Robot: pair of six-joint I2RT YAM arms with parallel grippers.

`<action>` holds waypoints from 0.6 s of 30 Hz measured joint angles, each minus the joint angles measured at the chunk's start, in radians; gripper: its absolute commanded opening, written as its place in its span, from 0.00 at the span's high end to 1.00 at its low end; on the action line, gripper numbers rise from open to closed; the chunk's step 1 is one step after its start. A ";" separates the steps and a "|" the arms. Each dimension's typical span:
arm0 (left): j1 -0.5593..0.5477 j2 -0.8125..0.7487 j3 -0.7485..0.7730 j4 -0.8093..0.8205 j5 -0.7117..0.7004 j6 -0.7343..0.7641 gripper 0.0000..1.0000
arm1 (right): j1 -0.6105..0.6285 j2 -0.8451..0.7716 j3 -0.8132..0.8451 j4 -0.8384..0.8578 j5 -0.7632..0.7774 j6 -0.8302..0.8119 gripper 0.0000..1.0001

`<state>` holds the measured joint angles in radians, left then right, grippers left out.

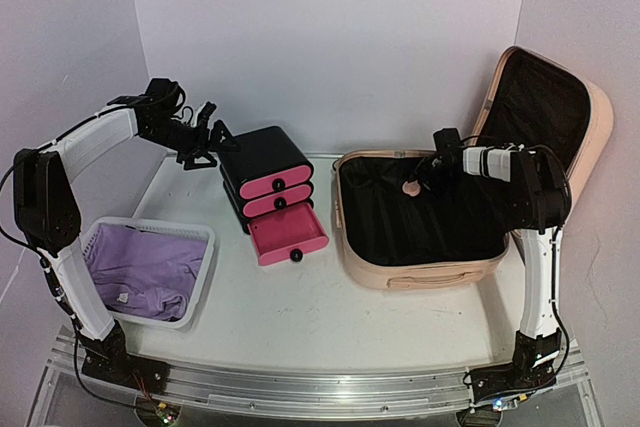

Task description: Open, take out, and arrange the luggage

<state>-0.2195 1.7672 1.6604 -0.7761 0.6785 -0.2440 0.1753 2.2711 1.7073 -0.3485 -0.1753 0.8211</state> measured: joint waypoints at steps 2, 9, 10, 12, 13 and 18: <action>0.000 0.000 0.000 0.000 0.000 0.000 0.02 | 0.000 0.003 0.000 0.011 -0.001 0.010 0.48; 0.000 0.000 0.000 0.000 0.000 0.000 0.02 | -0.002 0.030 0.001 0.065 -0.027 0.033 0.54; 0.000 0.000 0.000 0.000 0.000 0.000 0.02 | -0.002 0.035 0.001 0.069 -0.030 0.037 0.54; 0.000 0.000 0.000 0.000 0.000 0.000 0.02 | -0.001 0.044 0.001 0.077 -0.039 0.044 0.54; 0.000 0.000 0.000 0.000 0.000 0.000 0.02 | 0.000 0.050 0.006 0.077 -0.045 0.046 0.54; 0.000 0.000 0.000 0.000 0.000 0.000 0.02 | 0.000 0.074 0.025 0.086 -0.069 0.058 0.52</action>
<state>-0.2195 1.7672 1.6604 -0.7761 0.6788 -0.2440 0.1753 2.3455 1.7321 -0.2623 -0.2440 0.8787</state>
